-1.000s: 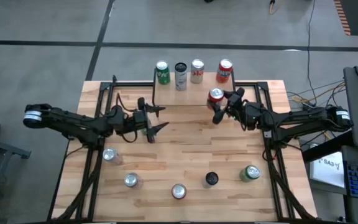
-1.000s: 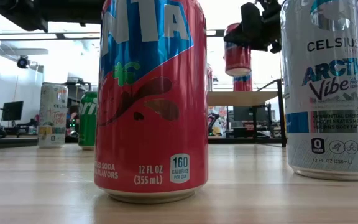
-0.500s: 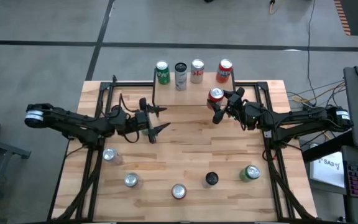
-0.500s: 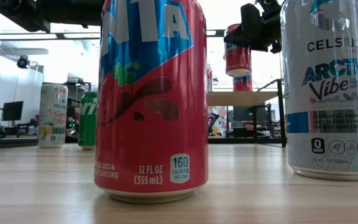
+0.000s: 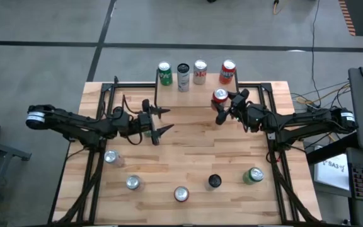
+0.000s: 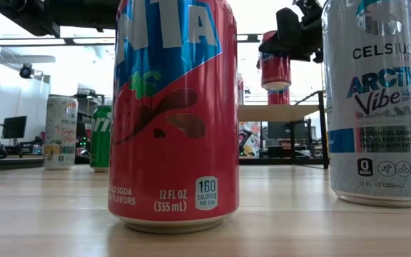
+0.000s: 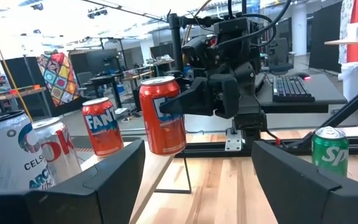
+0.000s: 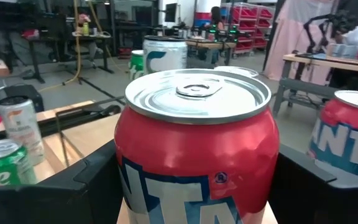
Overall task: Place canned beverage on shelf
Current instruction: Put the top orange soda can on the shelf aligned with the other orange soda can
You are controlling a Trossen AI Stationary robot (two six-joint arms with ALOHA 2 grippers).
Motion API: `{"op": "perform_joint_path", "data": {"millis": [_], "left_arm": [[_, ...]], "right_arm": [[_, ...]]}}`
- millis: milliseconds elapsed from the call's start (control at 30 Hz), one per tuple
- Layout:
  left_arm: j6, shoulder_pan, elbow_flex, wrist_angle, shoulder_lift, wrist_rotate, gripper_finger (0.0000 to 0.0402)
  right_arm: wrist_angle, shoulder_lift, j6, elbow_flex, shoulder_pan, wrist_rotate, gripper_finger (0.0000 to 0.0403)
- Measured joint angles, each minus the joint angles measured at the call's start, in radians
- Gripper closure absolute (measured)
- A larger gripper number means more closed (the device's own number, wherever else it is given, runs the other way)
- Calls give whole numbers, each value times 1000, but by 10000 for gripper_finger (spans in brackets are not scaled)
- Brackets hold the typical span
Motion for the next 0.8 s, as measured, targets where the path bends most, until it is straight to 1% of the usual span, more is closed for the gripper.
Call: {"op": "perform_joint_path", "data": {"millis": [200,500,800], "left_arm": [[0,0,0,2,0,0,121],[0,0,0,2,0,-1,121],[0,0,0,2,0,-4,121]], "right_arm": [[0,0,29,-5,-3,17,112],[-2,4,25,-15,-8,57,112],[-7,6,16,-19,-15,61,112]]}}
